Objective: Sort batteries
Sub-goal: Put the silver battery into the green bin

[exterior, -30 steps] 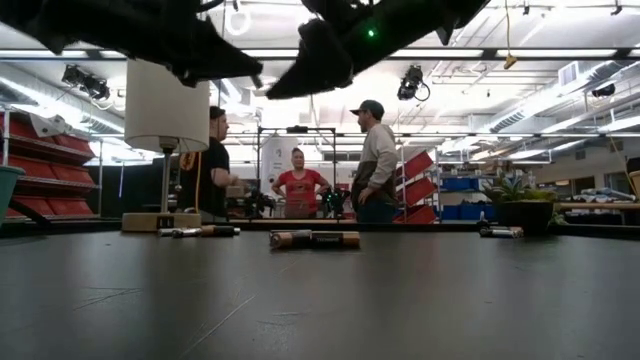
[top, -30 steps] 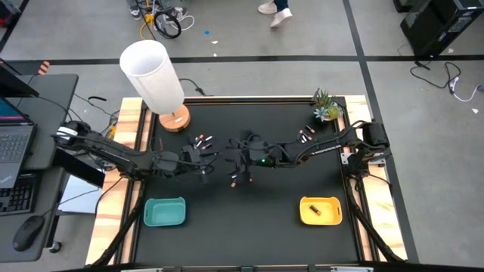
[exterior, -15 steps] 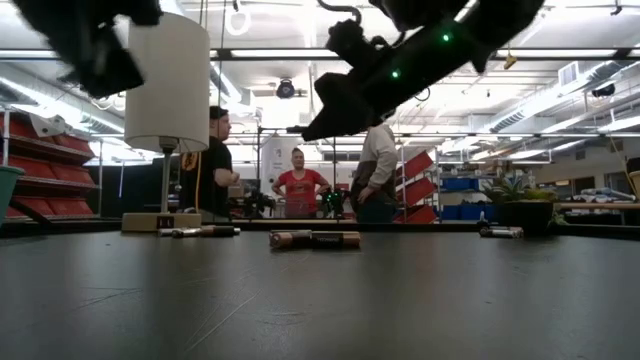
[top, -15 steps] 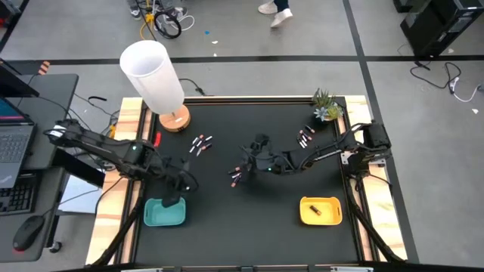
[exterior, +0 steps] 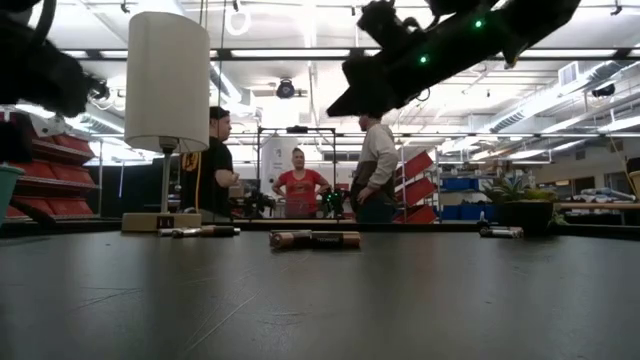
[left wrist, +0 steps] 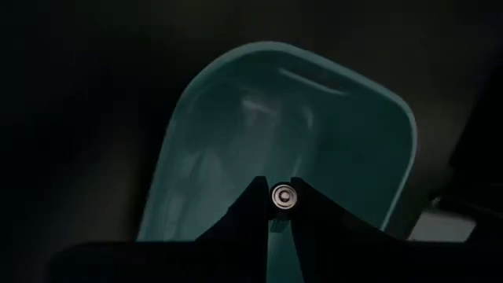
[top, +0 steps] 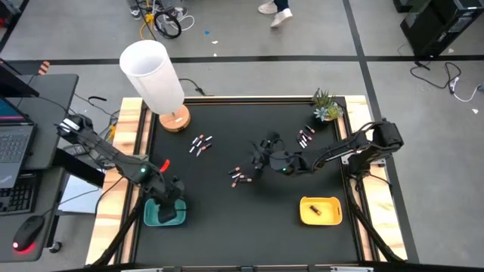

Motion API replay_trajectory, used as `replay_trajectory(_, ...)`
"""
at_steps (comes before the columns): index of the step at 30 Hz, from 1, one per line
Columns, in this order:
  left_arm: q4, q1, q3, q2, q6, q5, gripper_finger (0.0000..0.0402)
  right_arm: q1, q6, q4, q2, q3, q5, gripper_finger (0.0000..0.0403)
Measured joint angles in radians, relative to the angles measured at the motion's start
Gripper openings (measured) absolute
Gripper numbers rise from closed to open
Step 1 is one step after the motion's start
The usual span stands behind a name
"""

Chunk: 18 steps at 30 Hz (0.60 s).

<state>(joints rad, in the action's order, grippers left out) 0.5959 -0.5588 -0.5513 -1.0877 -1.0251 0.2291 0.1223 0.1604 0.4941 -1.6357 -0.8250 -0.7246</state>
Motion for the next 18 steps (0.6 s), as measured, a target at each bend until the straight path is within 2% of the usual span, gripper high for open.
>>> replay_trajectory(6, -0.168, -0.024, 0.097, -0.005, -0.039, -0.081, 0.0047, 0.0, 0.021, 0.015, 0.045, 0.022, -0.011, 0.0135)
replay_trajectory(16, -0.159, -0.039, 0.12, -0.006, -0.082, -0.159, 0.0048, -0.002, 0.034, 0.029, 0.054, 0.021, -0.01, 0.0131)
replay_trajectory(18, -0.158, -0.039, 0.12, -0.006, -0.087, -0.161, 0.0067, -0.002, 0.033, 0.032, 0.054, 0.021, -0.008, 0.0129)
